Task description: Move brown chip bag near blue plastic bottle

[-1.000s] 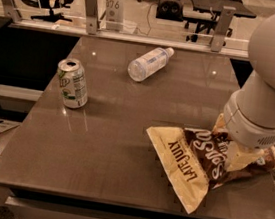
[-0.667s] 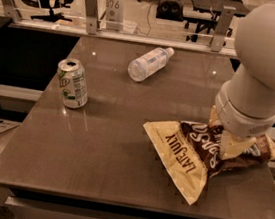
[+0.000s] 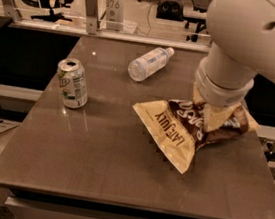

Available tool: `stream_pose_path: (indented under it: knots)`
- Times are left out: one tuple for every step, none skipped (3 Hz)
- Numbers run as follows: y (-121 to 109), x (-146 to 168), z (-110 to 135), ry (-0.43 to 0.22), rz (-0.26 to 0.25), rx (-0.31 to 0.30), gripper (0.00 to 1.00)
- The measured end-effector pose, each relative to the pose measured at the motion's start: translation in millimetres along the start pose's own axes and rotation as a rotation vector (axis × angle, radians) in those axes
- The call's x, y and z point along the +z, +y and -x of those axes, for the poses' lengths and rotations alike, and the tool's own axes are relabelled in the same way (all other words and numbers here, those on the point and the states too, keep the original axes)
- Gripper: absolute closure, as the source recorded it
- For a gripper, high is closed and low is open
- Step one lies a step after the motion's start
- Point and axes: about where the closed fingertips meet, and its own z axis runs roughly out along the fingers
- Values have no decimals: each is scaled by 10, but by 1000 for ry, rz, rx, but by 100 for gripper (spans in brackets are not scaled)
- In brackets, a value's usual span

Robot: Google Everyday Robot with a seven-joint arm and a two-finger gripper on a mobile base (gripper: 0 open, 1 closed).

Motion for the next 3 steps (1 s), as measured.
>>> stream_pose_path:
  knots:
    - [-371, 135, -85, 2, -40, -26, 100]
    - [-743, 257, -207, 8, -77, -40, 100]
    - [-1058, 348, -236, 2, -110, -59, 100]
